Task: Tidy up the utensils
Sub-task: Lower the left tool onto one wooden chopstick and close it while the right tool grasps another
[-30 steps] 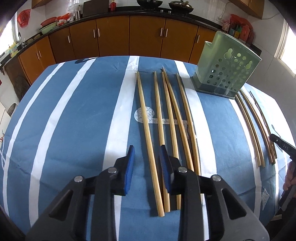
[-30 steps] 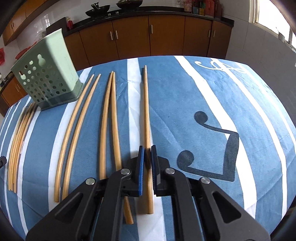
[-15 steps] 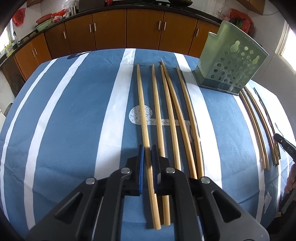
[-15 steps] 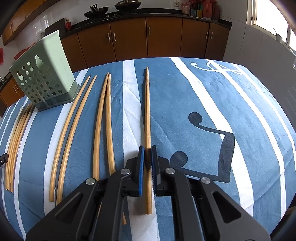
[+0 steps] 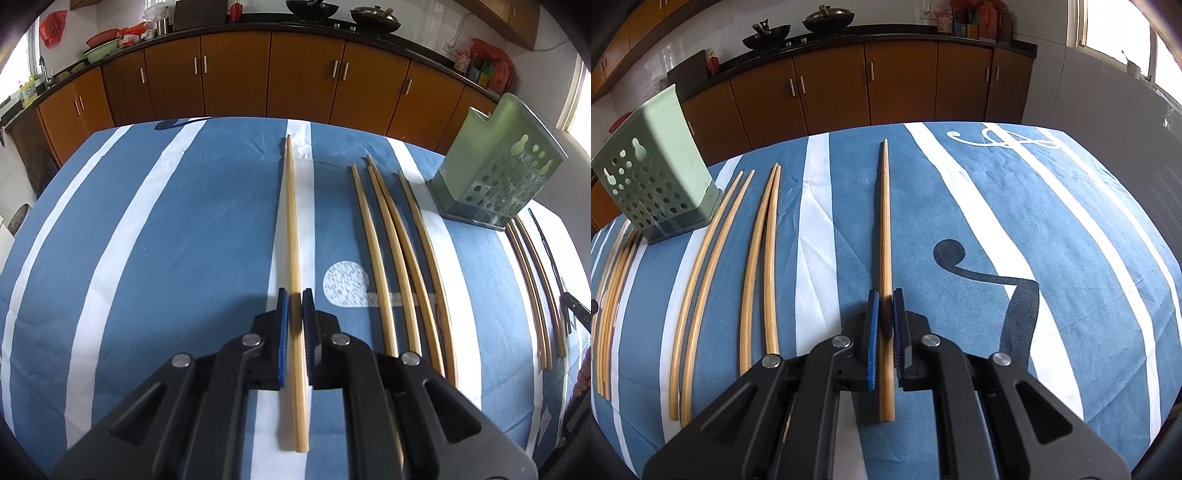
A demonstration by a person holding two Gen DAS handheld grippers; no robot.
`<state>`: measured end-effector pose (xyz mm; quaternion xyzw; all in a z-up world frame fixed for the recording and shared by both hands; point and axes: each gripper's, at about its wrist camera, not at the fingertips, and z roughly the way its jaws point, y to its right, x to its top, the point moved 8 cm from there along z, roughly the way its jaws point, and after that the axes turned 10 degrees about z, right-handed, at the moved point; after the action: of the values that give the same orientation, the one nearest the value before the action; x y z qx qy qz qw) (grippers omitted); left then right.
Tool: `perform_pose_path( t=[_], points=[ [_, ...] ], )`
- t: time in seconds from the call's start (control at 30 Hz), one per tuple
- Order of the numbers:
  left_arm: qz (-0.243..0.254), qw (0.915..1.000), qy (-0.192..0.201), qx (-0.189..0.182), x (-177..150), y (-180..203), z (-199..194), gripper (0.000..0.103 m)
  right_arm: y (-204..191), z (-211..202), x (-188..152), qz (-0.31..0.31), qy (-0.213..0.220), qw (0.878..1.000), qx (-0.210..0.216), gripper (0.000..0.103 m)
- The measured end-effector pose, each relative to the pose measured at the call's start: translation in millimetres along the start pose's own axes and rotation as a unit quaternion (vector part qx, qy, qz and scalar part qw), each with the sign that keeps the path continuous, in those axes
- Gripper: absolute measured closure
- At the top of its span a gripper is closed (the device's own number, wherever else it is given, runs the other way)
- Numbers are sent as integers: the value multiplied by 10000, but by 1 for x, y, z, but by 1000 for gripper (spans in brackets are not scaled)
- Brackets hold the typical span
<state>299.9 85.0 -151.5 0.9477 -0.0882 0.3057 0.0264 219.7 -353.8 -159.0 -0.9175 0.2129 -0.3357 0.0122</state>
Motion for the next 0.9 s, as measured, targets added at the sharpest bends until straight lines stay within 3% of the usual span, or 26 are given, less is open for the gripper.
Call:
perform_pose_path(
  t=[0.33, 0.67, 0.9],
  points=[
    [155, 9998, 77, 30, -25, 6, -19, 89, 4, -13, -15, 22, -24, 10000, 85, 95],
    [316, 9994, 48, 147, -35, 11, -29, 95, 8, -31, -15, 110, 121, 9997, 176, 96],
    [273, 9966, 735, 256, -6, 3, -72, 95, 11, -75, 10, 155, 703, 9969, 329, 96]
  ],
)
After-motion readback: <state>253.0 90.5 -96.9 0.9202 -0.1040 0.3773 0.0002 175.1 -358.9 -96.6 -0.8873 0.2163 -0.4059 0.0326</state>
